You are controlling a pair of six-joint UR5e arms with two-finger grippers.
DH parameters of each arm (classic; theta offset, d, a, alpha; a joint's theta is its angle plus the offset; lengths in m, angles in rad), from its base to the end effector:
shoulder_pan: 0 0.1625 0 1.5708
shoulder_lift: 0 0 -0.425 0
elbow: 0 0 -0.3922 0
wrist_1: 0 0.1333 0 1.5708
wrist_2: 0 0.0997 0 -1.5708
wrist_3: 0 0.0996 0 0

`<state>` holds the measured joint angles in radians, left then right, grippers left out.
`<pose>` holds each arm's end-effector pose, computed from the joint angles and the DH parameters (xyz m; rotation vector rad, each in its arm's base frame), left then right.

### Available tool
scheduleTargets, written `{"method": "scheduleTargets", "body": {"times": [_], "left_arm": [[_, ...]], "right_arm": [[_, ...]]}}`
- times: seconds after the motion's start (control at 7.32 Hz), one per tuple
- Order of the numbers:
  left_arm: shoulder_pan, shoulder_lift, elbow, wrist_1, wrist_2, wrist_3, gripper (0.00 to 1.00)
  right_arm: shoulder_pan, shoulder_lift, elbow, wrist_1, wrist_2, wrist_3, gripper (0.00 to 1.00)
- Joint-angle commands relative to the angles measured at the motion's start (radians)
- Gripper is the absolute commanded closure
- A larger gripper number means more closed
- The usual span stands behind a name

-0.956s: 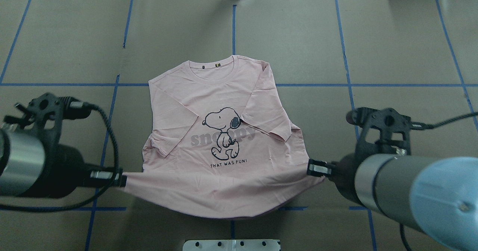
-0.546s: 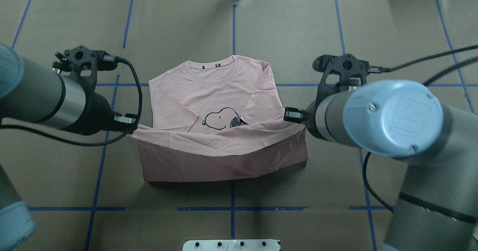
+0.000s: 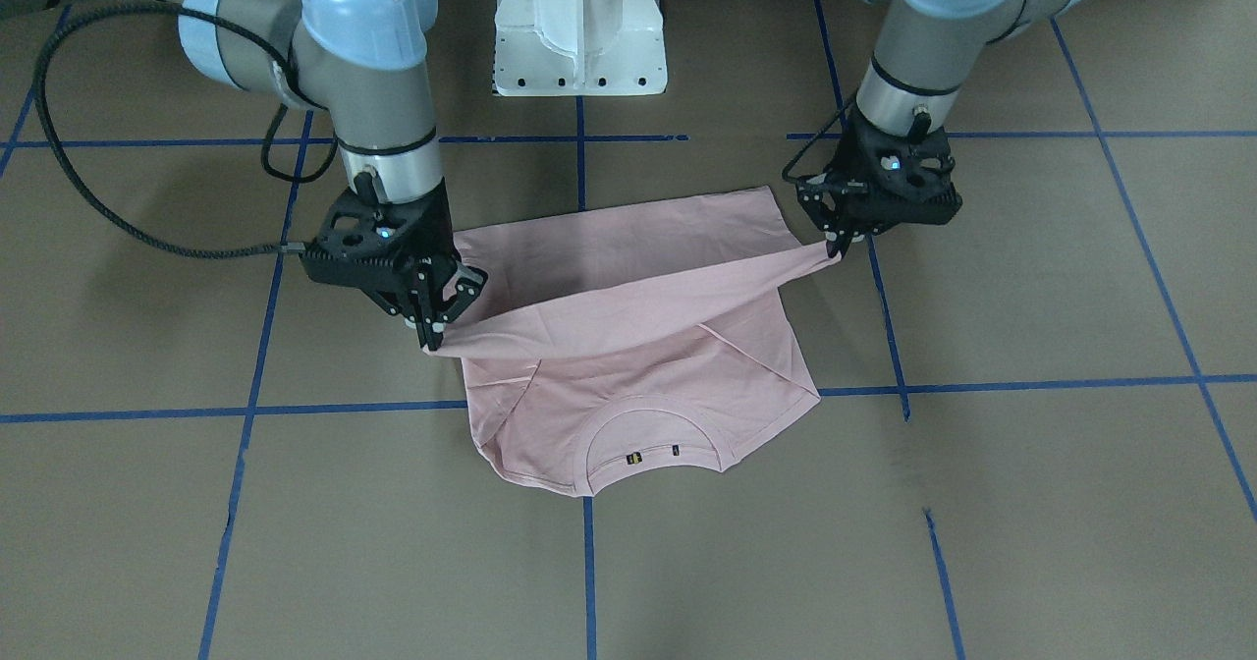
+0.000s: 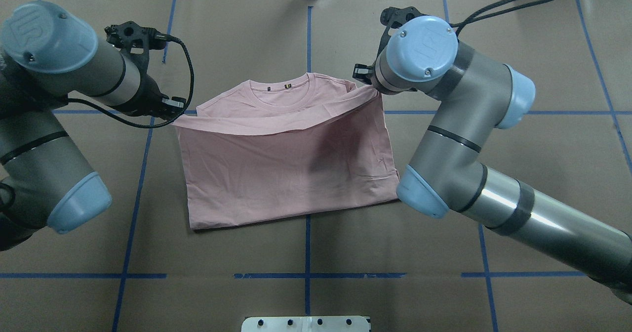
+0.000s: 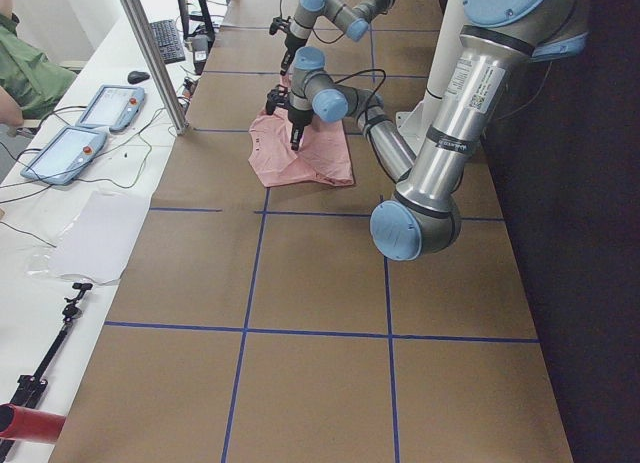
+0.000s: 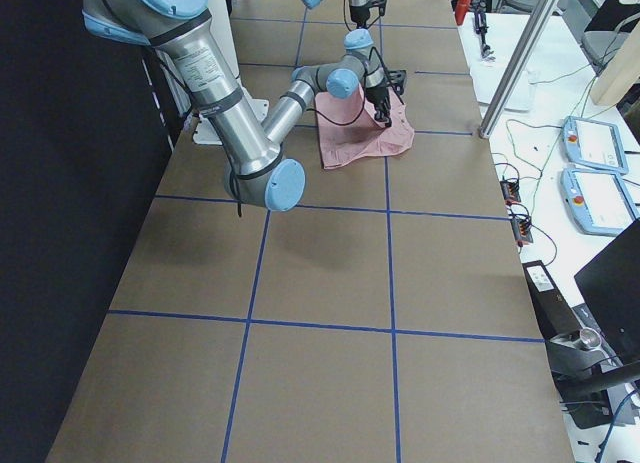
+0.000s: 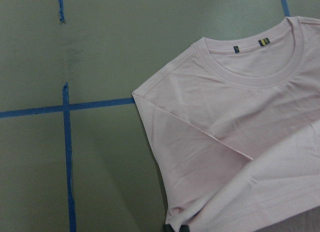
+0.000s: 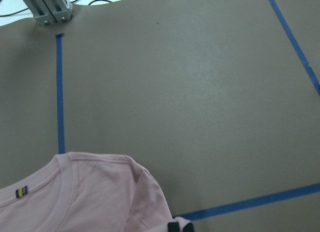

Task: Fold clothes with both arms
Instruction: 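Release the hem and raise the right gripper away from the shirt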

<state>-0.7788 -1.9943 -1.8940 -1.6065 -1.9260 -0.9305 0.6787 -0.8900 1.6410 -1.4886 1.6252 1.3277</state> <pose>0.3571 -0.4910 0.2795 0.2485 0.8059 0.0087 -0.4606 -0.5358 0.2182 0.3268 -0.7740 0.3872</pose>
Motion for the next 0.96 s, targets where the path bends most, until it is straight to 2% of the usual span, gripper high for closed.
{"method": "scheduleTargets", "body": {"times": [0.0,0.27,0.55,0.68,0.82], "left_arm": [[-0.004,-0.018,0.232,-0.221,0.024,0.001,1.00],[0.007,-0.056,0.386,-0.326,0.059,0.002,1.00],[0.009,-0.055,0.403,-0.354,0.059,0.002,1.00],[0.007,-0.049,0.392,-0.355,0.059,0.010,0.01],[0.006,-0.046,0.370,-0.363,0.055,0.062,0.00]], "right_arm": [[0.010,0.051,-0.224,0.166,-0.004,-0.005,1.00],[0.005,0.056,-0.320,0.230,-0.011,-0.010,1.00],[0.005,0.054,-0.333,0.245,-0.013,-0.008,1.00],[0.005,0.056,-0.337,0.246,-0.011,-0.004,0.49],[0.007,0.056,-0.336,0.246,-0.005,-0.045,0.00]]}}
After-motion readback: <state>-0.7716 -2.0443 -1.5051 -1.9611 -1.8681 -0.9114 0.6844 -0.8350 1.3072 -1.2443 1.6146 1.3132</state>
